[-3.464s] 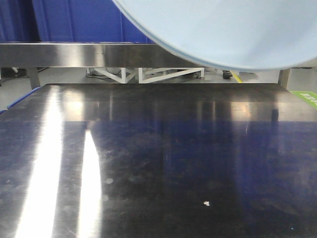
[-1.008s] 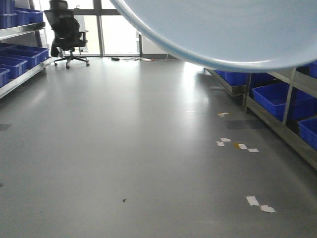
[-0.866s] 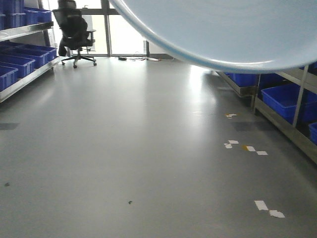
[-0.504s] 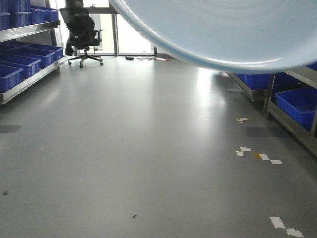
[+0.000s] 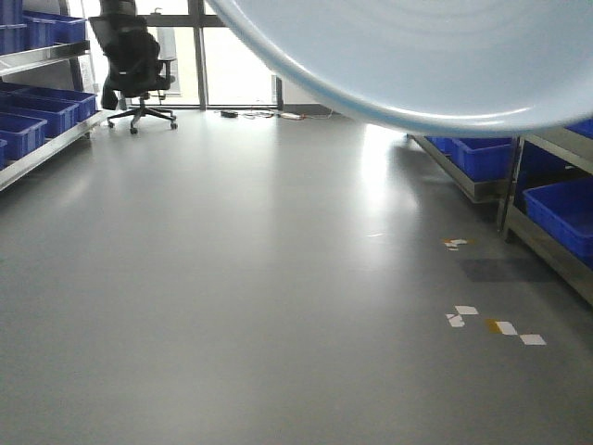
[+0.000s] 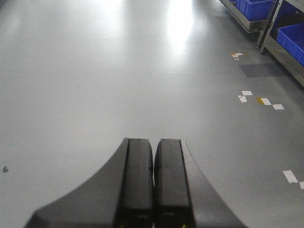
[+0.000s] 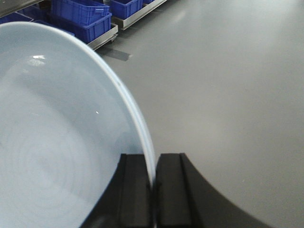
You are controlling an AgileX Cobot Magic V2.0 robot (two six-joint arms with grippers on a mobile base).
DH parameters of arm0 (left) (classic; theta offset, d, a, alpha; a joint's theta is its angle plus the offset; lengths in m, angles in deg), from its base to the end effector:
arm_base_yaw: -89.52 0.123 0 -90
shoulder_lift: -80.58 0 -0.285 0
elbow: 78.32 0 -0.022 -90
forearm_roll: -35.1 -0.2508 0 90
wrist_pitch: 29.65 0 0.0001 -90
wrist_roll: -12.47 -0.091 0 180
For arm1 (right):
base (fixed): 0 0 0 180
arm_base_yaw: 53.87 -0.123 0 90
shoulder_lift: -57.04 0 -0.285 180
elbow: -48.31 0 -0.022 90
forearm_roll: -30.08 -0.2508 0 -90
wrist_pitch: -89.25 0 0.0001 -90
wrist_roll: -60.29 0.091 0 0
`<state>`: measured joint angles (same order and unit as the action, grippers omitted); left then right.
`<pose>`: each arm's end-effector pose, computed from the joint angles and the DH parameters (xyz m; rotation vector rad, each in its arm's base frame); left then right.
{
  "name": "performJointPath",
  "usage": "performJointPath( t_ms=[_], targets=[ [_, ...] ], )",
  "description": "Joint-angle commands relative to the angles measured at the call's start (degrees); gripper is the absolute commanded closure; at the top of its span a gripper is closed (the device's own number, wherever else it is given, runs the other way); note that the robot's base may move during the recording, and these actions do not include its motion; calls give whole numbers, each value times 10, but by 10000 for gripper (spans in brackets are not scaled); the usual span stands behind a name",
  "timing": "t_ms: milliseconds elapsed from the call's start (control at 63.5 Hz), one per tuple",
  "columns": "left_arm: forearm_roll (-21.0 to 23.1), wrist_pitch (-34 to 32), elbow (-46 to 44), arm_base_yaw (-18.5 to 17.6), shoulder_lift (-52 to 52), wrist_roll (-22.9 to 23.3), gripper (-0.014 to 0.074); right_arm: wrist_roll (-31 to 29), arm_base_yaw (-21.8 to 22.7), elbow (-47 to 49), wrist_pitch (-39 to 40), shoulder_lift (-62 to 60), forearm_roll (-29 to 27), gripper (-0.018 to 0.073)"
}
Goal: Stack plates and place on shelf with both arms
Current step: 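Drive the base to the blue bin shelf holding the plates aloft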
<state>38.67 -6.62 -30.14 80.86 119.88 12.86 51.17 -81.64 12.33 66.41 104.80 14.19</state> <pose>0.1126 -0.0194 0.3046 0.1003 1.9290 -0.1674 0.1214 0.0749 0.3585 -0.4346 1.8238 0.5022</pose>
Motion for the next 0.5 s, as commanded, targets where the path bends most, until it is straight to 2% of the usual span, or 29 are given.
performJointPath(
  t_ms=[0, 488],
  targets=[
    [3, -41, -16, -4, 0, 6, 513, 0, 1, 17, 56, -4, -9, 501],
    [3, -41, -16, -4, 0, 6, 513, 0, 1, 17, 55, -4, -9, 501]
  ],
)
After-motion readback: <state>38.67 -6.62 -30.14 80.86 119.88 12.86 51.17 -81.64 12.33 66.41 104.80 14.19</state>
